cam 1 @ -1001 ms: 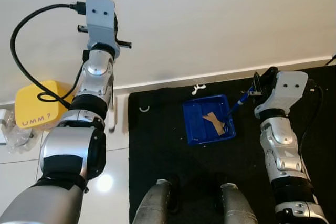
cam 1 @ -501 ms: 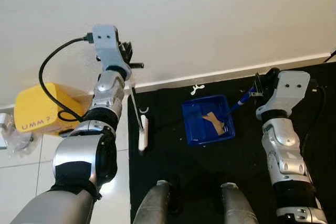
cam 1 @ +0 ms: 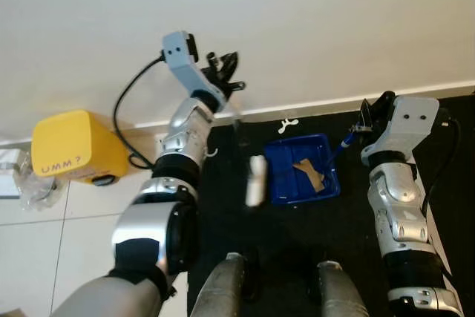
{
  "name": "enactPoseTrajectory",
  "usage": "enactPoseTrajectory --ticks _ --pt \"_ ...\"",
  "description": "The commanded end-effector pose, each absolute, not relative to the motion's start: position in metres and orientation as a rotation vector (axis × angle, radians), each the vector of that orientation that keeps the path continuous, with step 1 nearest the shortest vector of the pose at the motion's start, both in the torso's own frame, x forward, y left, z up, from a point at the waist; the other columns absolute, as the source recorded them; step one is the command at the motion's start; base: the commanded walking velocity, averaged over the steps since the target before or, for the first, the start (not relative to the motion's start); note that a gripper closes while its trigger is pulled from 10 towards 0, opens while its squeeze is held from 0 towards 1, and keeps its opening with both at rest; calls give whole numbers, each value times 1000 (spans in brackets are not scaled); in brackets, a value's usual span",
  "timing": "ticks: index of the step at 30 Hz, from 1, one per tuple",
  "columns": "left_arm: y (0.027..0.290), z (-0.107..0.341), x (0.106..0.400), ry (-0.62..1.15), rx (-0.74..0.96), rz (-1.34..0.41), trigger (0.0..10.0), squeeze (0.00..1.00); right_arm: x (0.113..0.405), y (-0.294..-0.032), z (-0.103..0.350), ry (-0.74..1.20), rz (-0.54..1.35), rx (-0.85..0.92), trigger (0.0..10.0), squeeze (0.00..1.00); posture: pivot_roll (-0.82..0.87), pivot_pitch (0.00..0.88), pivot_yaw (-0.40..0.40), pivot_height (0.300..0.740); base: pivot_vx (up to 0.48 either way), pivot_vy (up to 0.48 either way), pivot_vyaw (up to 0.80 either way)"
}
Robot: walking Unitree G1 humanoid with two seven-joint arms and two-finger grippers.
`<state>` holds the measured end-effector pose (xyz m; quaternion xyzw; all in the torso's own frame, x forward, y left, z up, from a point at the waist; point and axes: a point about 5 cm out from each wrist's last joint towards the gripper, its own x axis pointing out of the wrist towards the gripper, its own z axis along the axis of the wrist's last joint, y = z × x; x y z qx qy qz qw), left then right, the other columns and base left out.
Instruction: Sweep floor
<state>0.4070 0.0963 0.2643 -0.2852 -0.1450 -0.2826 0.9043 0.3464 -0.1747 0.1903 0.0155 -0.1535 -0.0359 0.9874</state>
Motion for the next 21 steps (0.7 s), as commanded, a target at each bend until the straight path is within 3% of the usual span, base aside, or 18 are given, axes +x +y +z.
enactPoseTrajectory --ticks 1,5,11,15,16,21 --pt "81 262 399 -301 -697 -684 10000 0 343 -157 147 -127 -19 128 10000 0 38 498 163 740 0 0 0" --pt "88 277 392 -344 -676 -714 10000 0 343 -157 145 -121 -21 133 10000 0 48 490 169 740 0 0 0" --pt "151 308 392 -472 -493 -526 10000 0 343 -159 143 -119 -30 134 10000 0 61 478 179 740 0 0 0" --pt "176 317 387 -503 -429 -453 10000 0 344 -160 142 -120 -34 133 10000 0 60 479 177 740 0 0 0" --pt "192 322 385 -524 -322 -404 10000 0 344 -161 142 -119 -35 130 10000 0 58 481 176 740 0 0 0" --pt "219 316 391 -497 -114 -262 10000 0 343 -164 140 -112 -40 120 10000 0 57 501 169 740 0 0 0"
